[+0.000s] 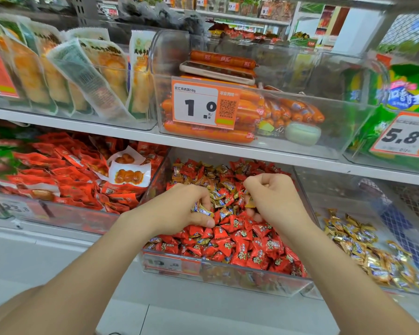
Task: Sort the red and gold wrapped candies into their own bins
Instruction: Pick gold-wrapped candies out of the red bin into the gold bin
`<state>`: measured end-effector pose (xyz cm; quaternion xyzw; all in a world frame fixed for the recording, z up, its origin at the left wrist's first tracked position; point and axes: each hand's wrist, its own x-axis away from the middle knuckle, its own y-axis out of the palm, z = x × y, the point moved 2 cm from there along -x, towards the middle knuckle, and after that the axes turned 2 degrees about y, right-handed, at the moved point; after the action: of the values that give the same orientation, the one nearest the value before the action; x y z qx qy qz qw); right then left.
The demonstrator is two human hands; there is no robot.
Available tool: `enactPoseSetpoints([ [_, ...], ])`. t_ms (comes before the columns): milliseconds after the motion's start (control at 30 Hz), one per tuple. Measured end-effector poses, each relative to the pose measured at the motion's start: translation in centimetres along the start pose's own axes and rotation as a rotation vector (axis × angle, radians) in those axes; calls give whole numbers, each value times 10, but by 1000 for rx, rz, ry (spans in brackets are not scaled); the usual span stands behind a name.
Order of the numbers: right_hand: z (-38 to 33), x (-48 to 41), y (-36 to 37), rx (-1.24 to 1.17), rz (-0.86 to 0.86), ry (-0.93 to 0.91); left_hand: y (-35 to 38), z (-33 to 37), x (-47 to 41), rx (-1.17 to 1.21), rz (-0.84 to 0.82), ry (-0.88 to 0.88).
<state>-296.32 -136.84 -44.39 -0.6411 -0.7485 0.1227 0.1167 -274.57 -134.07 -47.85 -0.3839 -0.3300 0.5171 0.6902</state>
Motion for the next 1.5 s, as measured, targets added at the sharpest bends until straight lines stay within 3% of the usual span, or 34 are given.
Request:
enactPoseSetpoints([
  [167,-4,-1,0,55,-38,-112,-8,5,1,69,92,32],
  [433,6,-14,1,525,-70,-305,-9,12,-16,-26,339,49],
  [567,12,-13,6,870,-127,-366,-3,11,-29,-47,317,77],
  [733,16,-15,13,1065,-189,-357,3,8,-39,-172,174,65],
  [900,14,-18,16,1010,-223,-278,9,4,-44,-232,56,-28],
  [1000,14,-18,17,942,-216,-219,10,8,-43,-233,84,1],
  [1133,14,-12,20,1067,-105,-214,13,10,-41,-229,104,30],
  [1500,5,-8,30,1077,-128,-198,10,9,-34,-64,178,36],
])
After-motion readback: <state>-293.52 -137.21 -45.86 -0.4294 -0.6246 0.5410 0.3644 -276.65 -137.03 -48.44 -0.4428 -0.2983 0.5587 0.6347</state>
